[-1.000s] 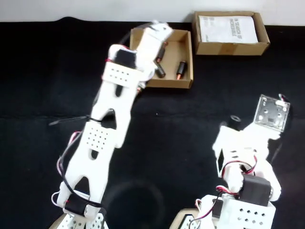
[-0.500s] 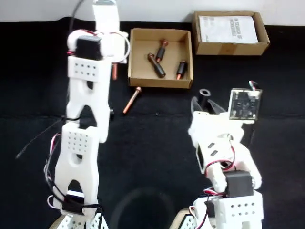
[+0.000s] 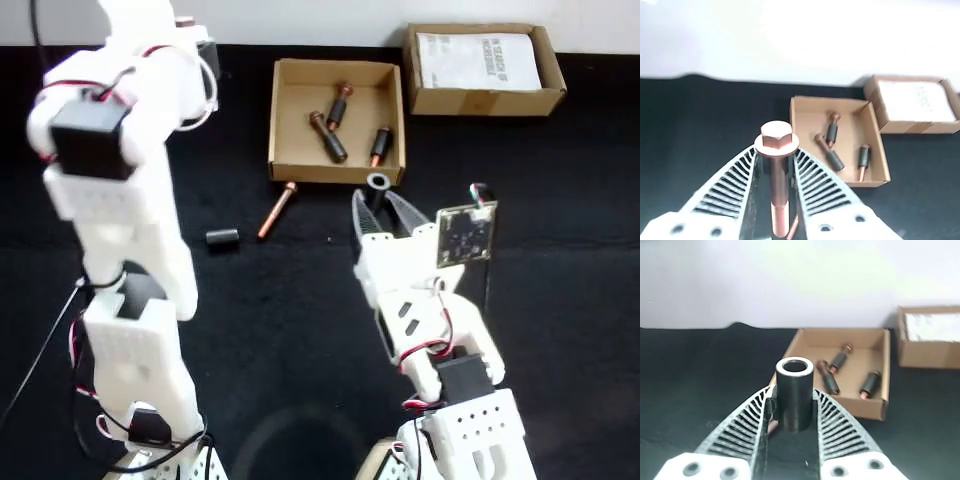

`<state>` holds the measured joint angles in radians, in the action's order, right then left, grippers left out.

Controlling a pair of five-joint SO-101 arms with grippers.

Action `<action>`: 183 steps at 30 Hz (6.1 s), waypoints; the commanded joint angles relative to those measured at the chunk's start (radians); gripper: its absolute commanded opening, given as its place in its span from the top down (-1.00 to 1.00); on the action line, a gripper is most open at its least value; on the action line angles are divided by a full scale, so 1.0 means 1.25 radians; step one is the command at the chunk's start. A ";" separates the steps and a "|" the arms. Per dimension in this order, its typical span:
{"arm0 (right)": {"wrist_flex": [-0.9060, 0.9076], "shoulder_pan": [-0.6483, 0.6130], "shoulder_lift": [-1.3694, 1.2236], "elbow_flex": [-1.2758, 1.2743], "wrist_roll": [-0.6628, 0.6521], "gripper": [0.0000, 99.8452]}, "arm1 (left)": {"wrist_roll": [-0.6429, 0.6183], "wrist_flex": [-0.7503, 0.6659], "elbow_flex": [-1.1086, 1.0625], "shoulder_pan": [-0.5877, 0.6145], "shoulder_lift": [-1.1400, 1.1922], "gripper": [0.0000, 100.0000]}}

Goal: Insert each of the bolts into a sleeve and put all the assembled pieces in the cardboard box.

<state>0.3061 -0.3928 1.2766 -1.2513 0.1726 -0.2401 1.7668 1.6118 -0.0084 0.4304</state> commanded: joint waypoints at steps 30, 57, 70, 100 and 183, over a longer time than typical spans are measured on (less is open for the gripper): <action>-0.470 -0.168 -0.352 -0.111 0.001 0.99 | 0.056 -0.379 -1.323 -0.029 -0.911 0.98; -0.467 -0.176 -0.382 -0.074 0.006 0.99 | 0.055 -1.015 -1.766 -0.272 -0.918 0.98; -0.467 -0.176 -0.382 -0.071 0.006 0.99 | -0.007 -1.009 -1.762 -0.316 -0.921 0.98; -0.467 -0.175 -0.375 -0.069 0.005 0.99 | 0.007 -1.065 -1.833 -0.273 -0.915 0.98; 0.434 -0.051 -1.086 1.158 0.183 0.99 | 0.043 -0.547 -2.372 0.177 -1.627 0.98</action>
<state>0.8063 -0.4695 -0.0123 0.0146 0.4012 -0.1818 1.1423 -1.2912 0.1895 -1.5950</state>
